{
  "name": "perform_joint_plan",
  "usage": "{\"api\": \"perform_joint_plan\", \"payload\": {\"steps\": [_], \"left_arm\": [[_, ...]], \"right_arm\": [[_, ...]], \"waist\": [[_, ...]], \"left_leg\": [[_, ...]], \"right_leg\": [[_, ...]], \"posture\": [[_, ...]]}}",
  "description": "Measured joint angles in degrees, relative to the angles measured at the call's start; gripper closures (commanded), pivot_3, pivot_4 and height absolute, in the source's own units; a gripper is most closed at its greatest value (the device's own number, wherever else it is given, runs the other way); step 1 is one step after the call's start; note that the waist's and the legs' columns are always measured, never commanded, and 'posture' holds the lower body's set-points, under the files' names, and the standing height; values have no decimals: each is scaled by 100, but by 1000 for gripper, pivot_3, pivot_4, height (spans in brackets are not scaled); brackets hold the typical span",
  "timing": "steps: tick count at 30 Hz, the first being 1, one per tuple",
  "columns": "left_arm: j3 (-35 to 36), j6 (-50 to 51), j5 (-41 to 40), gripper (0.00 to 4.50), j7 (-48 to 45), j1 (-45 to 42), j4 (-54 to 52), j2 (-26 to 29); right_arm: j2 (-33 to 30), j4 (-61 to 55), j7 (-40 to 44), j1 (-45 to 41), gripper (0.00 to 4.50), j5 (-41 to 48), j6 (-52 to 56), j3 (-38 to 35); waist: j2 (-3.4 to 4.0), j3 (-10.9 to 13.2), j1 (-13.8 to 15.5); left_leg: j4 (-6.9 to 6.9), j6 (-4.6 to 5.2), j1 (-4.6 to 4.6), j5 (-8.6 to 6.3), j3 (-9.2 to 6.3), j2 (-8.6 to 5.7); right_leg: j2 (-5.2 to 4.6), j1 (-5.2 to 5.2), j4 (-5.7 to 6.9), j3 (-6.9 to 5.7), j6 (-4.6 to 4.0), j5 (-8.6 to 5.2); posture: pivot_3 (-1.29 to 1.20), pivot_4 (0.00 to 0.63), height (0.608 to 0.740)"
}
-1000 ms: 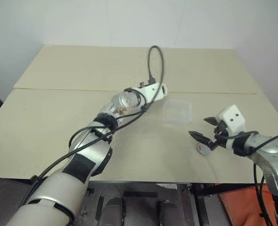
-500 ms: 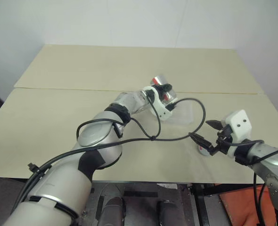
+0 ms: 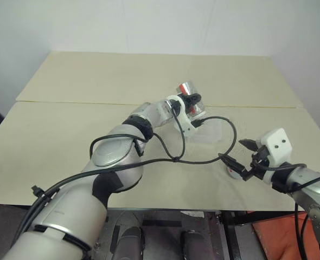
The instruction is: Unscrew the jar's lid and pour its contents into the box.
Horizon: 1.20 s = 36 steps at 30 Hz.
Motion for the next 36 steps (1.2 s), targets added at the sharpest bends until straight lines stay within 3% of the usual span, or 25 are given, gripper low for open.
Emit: {"api": "perform_joint_plan", "payload": {"steps": [6,9,12,15,18,22,28,36], "left_arm": [[3100,399,-2942,2557,-2559,573,-23,-231],[4220,989,-4000,2557,-3379,680,-23,-343],[4900,1427,-4631,2557,-3772,679,-57,-341],[5015,1516,-4726,2557,-3876,679,-69,-310],[4743,1344,-4443,2557,-3802,681,-81,-225],[3798,811,-3479,2557,-3135,676,-91,-65],[1418,196,-1070,2557,-979,-64,-64,145],[-494,133,767,2557,338,-338,-1,-122]], "right_arm": [[2,132,-23,-4,56,-131,-1,148],[2,132,-14,-5,56,-128,-1,147],[-2,133,0,-5,56,-127,-1,147],[-33,143,6,-16,56,-129,-1,147],[-33,175,1,-28,56,-133,-1,158],[-32,176,-3,-29,56,-131,-1,165],[-25,139,-29,39,56,-130,0,170],[227,-324,-376,528,56,-123,121,110]], "waist": [[4,-2,-20],[3,-2,-32],[4,-2,-38],[4,-2,-34],[4,-2,-34],[3,-2,-31],[1,-1,16],[0,0,23]], "left_leg": [[10,1,1,1,0,1],[18,2,1,2,-2,0],[23,3,3,3,-4,0],[29,2,3,5,-7,-4],[32,2,5,6,-8,-6],[32,1,6,7,-10,-9],[32,2,0,7,-14,-20],[32,2,0,7,-13,-23]], "right_leg": [[0,0,14,-1,0,0],[0,0,55,-1,0,0],[1,2,63,-1,0,0],[0,3,63,-1,0,0],[0,4,62,0,0,0],[-1,5,65,1,0,0],[-10,5,57,1,7,-3],[-12,-2,58,4,16,-9]], "posture": [[0,150,740],[0,150,740],[0,150,740],[0,150,740],[0,150,740],[0,150,740],[0,150,740],[0,150,740]]}}
